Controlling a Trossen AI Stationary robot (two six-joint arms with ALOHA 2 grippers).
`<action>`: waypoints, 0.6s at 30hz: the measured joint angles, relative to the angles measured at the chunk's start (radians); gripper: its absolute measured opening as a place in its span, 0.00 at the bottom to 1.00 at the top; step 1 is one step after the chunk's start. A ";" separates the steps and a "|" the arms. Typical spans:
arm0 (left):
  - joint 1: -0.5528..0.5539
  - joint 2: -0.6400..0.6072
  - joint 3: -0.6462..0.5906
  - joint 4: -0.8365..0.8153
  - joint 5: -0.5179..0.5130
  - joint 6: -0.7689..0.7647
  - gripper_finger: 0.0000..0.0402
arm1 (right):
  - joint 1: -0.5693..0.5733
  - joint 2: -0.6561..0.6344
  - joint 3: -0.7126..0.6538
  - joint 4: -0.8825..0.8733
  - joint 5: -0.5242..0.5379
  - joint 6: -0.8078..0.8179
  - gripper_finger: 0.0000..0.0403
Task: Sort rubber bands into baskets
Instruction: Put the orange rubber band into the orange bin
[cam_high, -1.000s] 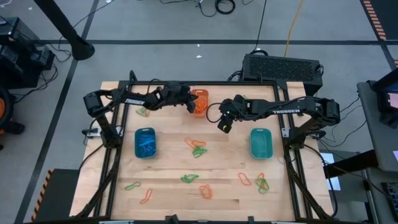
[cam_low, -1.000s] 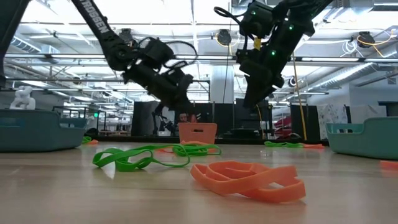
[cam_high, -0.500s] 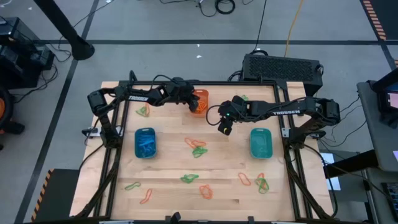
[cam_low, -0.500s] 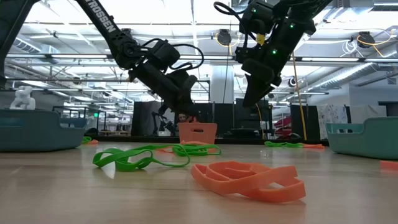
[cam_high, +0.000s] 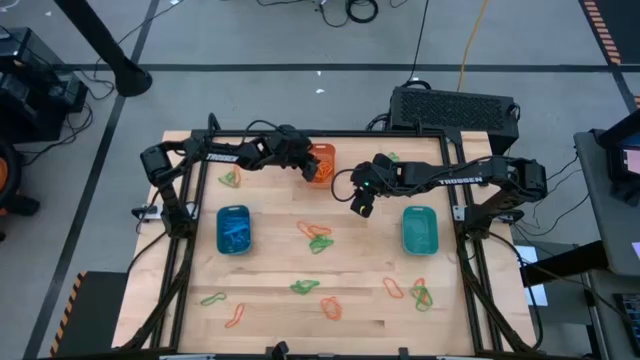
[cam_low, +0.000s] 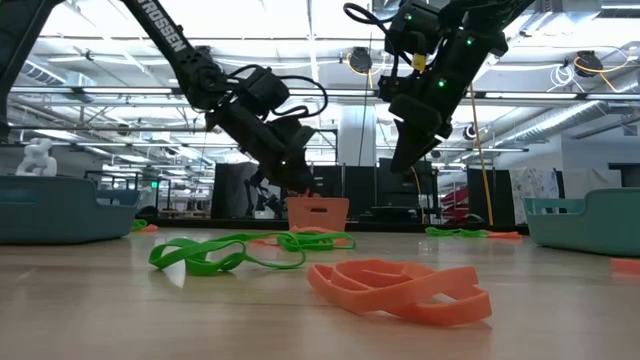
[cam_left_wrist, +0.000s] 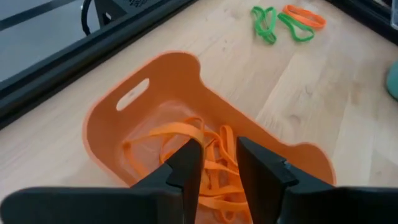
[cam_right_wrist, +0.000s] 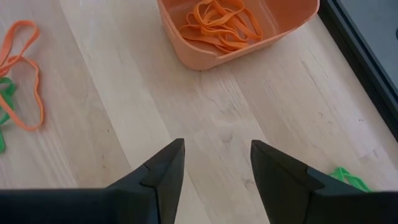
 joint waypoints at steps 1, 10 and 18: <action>0.000 0.000 0.009 -0.020 0.000 0.004 0.27 | 0.000 0.000 0.000 0.000 0.000 0.000 0.44; -0.005 0.000 0.143 -0.278 -0.094 0.086 0.27 | 0.000 0.000 0.000 -0.001 0.000 -0.008 0.44; -0.006 -0.001 0.203 -0.399 -0.104 0.112 0.27 | 0.000 0.000 0.000 -0.017 -0.004 -0.008 0.44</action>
